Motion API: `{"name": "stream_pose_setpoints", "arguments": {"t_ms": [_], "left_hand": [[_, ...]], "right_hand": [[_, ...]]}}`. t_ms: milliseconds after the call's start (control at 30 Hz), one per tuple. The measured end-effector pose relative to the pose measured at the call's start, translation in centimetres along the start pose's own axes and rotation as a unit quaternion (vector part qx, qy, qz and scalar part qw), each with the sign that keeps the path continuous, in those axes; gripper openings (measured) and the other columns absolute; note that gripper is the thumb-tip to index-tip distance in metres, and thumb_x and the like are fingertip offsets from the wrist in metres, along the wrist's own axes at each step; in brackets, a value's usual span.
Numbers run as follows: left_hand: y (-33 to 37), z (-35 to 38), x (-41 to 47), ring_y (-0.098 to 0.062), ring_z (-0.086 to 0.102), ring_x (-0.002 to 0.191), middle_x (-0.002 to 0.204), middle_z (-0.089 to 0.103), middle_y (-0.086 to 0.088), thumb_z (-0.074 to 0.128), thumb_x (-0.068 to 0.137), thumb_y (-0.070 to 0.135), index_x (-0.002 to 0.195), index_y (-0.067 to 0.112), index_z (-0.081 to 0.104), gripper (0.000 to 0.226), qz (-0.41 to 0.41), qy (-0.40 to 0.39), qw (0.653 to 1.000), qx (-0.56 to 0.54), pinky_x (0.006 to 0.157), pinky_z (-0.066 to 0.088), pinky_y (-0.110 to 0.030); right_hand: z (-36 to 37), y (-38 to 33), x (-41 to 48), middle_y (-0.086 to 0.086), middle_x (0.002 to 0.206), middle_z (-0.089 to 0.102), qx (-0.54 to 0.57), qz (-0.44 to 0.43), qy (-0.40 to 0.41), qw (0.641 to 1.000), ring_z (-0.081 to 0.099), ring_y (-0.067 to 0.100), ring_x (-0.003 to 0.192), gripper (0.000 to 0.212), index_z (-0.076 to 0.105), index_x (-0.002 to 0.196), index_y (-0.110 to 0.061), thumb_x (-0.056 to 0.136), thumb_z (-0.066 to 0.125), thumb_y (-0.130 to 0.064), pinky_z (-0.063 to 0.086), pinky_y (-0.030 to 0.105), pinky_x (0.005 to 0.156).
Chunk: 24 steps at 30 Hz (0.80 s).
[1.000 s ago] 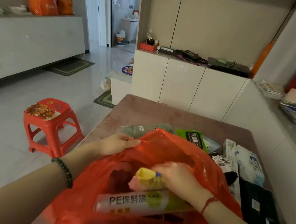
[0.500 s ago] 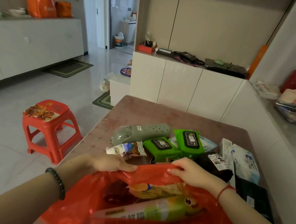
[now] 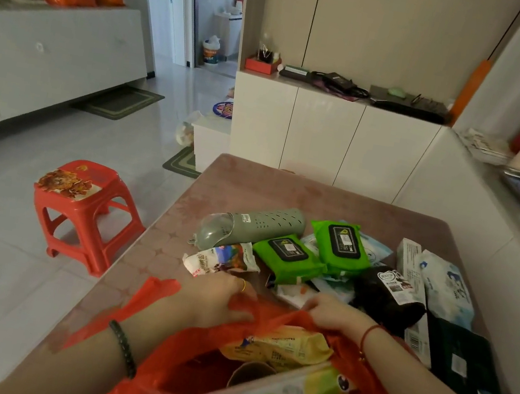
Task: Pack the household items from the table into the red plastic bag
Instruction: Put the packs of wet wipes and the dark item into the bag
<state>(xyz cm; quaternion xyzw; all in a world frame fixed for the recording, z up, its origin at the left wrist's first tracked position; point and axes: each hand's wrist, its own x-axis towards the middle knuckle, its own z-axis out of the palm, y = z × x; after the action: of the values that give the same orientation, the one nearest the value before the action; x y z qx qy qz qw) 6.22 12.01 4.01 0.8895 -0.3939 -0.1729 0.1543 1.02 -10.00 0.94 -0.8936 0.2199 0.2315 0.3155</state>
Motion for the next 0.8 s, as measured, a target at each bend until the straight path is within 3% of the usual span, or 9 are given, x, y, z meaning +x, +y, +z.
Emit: {"name": "stream_pose_setpoints", "arguments": {"t_ms": [100,167,233,300,433,500,600,700,800], "left_hand": [[-0.3,0.6,0.5,-0.014,0.059,0.109,0.117,0.066,0.002,0.056,0.087,0.041,0.113,0.022,0.064,0.033,-0.004,-0.003,0.998,-0.061,0.095,0.043,-0.025],[-0.6,0.9,0.8,-0.012,0.058,0.11,0.118,0.065,0.004,0.048,0.083,0.056,0.116,0.025,0.061,0.047,-0.001,0.012,0.996,-0.088,0.099,0.043,-0.029],[-0.3,0.9,0.7,-0.011,0.053,0.116,0.124,0.06,0.007,0.043,0.08,0.064,0.123,0.028,0.054,0.058,0.004,0.011,0.998,-0.064,0.103,0.039,-0.029],[-0.1,1.1,0.7,-0.012,0.05,0.119,0.127,0.057,0.007,0.04,0.079,0.068,0.129,0.028,0.049,0.065,0.016,-0.001,1.0,-0.008,0.102,0.038,-0.029],[0.0,0.9,0.3,-0.011,0.047,0.123,0.134,0.054,0.006,0.013,0.065,0.077,0.133,0.029,0.044,0.088,0.017,0.011,0.999,0.03,0.107,0.033,-0.031],[0.1,0.6,-0.1,-0.011,0.044,0.127,0.139,0.049,0.006,0.017,0.073,0.074,0.136,0.028,0.041,0.082,0.003,0.024,1.0,0.014,0.107,0.03,-0.025],[0.7,0.4,-0.6,-0.008,0.04,0.13,0.143,0.044,0.005,0.037,0.088,0.058,0.14,0.023,0.036,0.063,-0.028,0.085,0.989,-0.116,0.106,0.026,-0.018],[1.8,-0.3,-0.2,-0.003,0.041,0.125,0.142,0.043,0.008,0.046,0.085,0.058,0.142,0.024,0.032,0.068,-0.1,0.12,0.901,-0.405,0.107,0.028,-0.02],[3.6,-1.2,1.1,-0.011,0.051,0.122,0.138,0.05,0.008,0.056,0.061,0.079,0.14,0.035,0.034,0.093,-0.117,0.111,0.792,-0.589,0.107,0.039,-0.037]], "right_hand": [[-1.0,-1.3,0.7,0.011,0.115,0.057,0.052,-0.053,0.209,0.975,0.056,0.023,0.105,0.045,0.054,0.119,-0.005,0.083,0.066,-0.029,0.045,0.026,0.08],[-1.3,-2.0,2.0,0.014,0.136,0.04,-0.02,-0.079,0.27,0.959,0.043,0.027,0.124,0.074,0.035,0.136,-0.011,0.077,0.069,-0.041,0.038,0.035,0.101],[-0.9,-2.6,3.8,0.015,0.149,0.024,-0.153,-0.072,0.247,0.954,0.029,0.033,0.135,0.095,0.018,0.145,-0.02,0.073,0.066,-0.057,0.031,0.042,0.108],[-0.2,-3.3,5.5,0.017,0.152,0.018,-0.18,-0.027,0.206,0.962,0.024,0.036,0.138,0.103,0.009,0.147,-0.025,0.068,0.062,-0.067,0.03,0.047,0.108],[0.6,-4.8,7.4,0.021,0.141,0.036,-0.223,0.038,0.17,0.959,0.033,0.037,0.131,0.099,0.015,0.144,-0.023,0.068,0.065,-0.062,0.031,0.047,0.103],[0.4,-4.9,7.7,0.017,0.139,0.041,-0.176,0.049,0.178,0.967,0.036,0.037,0.128,0.091,0.023,0.141,-0.023,0.068,0.064,-0.059,0.032,0.048,0.103],[-1.2,-4.8,6.3,0.013,0.134,0.05,0.117,0.031,0.172,0.978,0.047,0.033,0.122,0.071,0.034,0.137,-0.018,0.078,0.061,-0.045,0.04,0.044,0.102],[-2.4,-5.2,2.6,0.008,0.116,0.059,0.356,-0.033,0.155,0.921,0.051,0.022,0.106,0.055,0.036,0.137,-0.015,0.087,0.057,-0.027,0.043,0.036,0.097],[-1.8,-5.8,-2.5,-0.002,0.123,0.05,0.286,-0.18,0.205,0.919,0.05,0.014,0.108,0.062,0.035,0.133,-0.029,0.08,0.066,-0.024,0.044,0.029,0.088]]}}
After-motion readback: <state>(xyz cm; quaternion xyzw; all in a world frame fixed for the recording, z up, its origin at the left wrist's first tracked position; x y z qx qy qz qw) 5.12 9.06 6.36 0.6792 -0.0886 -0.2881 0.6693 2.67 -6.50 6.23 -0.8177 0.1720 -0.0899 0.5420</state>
